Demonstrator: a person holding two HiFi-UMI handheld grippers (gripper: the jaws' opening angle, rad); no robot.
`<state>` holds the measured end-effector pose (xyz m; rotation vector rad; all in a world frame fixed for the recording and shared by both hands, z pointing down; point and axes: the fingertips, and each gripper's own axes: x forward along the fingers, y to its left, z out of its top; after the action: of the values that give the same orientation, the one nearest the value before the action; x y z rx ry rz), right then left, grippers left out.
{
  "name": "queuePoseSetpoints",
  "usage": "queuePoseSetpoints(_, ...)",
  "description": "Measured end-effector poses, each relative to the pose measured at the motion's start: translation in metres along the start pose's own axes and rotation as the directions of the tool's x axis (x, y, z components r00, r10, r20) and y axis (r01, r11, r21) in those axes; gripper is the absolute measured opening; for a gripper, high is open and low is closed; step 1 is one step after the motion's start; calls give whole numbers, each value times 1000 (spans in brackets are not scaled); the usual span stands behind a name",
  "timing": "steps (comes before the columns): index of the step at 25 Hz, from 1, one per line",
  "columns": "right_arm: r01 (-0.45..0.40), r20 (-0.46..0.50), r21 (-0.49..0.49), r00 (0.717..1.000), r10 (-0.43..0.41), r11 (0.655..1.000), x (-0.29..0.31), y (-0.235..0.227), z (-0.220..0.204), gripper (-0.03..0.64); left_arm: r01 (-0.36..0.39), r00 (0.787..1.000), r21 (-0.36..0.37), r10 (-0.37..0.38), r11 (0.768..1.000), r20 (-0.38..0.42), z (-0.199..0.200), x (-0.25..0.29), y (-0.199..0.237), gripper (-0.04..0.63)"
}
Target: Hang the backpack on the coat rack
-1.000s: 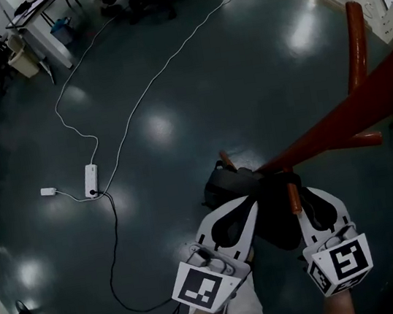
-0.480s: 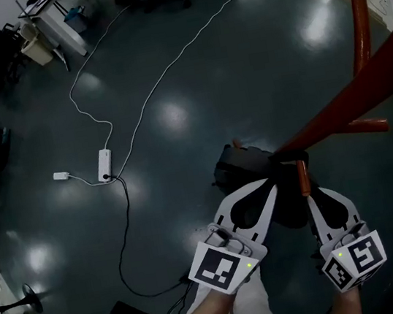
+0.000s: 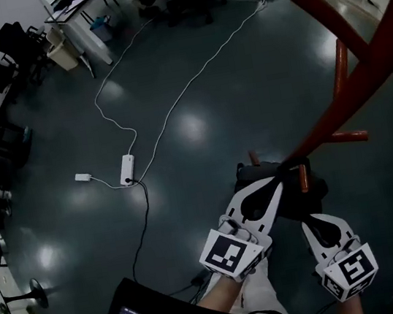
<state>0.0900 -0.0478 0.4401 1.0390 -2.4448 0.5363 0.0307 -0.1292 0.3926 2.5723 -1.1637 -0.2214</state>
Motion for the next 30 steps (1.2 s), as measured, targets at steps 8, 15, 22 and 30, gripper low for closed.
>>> queuePoseSetpoints(8,-2,27,-104,1000,5,995,-10,27,39,35,22,1000,14,-23,1000,19,46,-26,-2,20)
queuePoseSetpoints(15,100,71,-194,994,-88,976,-40,27,76,21,59,997,72,-62,996,37,70,-25,-16,20)
queuePoseSetpoints(22,169,81,-205,984,-156,964,-56,11,80,18,45,997,66,-48,997,56,78,-24,-12,20)
queuePoseSetpoints(30,189,69,-193,982,-178,963,-56,7,79,18,37,997,59,-41,998,60,87,-21,-6,20)
